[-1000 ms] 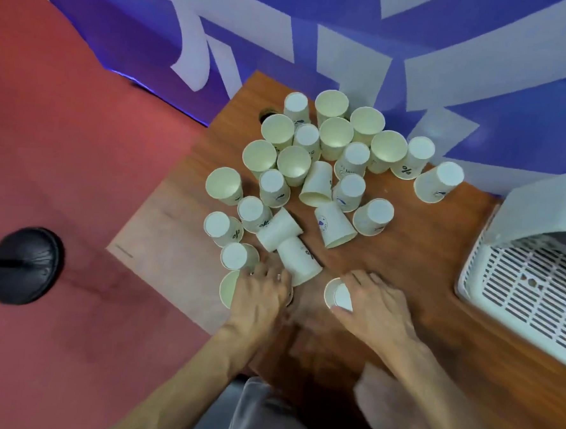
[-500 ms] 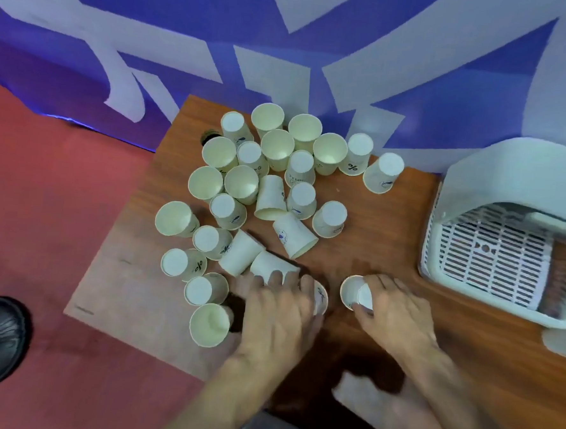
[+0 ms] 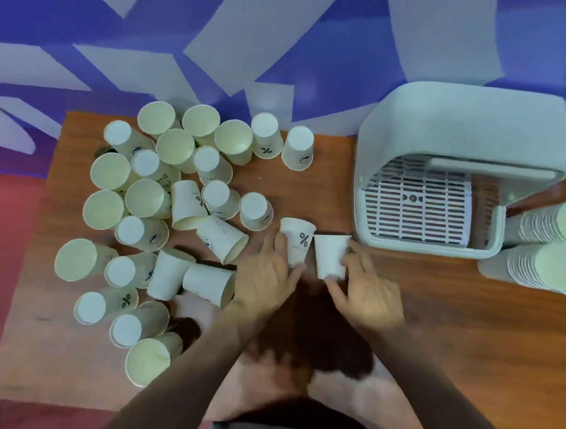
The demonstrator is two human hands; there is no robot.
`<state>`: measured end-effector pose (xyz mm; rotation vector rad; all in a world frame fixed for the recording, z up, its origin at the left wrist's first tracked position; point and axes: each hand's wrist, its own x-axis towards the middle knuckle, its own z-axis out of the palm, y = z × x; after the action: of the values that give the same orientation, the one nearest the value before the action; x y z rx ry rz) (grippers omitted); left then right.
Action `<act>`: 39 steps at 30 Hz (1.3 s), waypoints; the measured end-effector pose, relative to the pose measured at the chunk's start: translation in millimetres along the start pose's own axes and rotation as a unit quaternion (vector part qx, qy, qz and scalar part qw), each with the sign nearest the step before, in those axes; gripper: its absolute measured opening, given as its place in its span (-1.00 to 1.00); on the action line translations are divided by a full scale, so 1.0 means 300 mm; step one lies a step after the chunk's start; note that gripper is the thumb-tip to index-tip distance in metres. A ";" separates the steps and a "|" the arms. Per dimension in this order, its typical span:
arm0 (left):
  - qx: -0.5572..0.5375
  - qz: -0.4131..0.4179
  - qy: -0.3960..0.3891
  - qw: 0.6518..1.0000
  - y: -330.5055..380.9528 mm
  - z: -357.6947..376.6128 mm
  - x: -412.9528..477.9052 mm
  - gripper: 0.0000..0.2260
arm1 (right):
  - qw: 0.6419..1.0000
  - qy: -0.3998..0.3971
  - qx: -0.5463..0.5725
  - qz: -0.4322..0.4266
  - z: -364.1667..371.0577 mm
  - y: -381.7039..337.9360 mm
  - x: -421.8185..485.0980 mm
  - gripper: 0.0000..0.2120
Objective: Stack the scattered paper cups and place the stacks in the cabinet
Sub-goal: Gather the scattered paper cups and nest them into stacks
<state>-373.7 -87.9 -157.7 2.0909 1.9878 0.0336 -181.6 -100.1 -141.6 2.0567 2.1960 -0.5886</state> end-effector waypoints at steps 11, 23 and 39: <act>0.092 0.122 -0.113 0.982 0.011 -0.102 0.151 -0.70 | 0.993 -0.088 0.042 -0.061 -0.128 0.004 0.111 -0.60; -0.046 0.214 0.017 0.976 0.446 -0.219 0.083 -0.81 | 0.995 0.075 0.068 0.010 -0.360 0.422 -0.172 -0.87; -0.155 0.273 0.116 0.942 1.261 -0.147 0.113 -0.88 | 0.928 0.337 0.158 -0.009 -0.474 1.184 -0.305 -0.93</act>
<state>-9.6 -59.6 -44.8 2.4229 1.3230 0.6740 202.3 -130.5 -61.3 2.7336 2.5982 -0.2601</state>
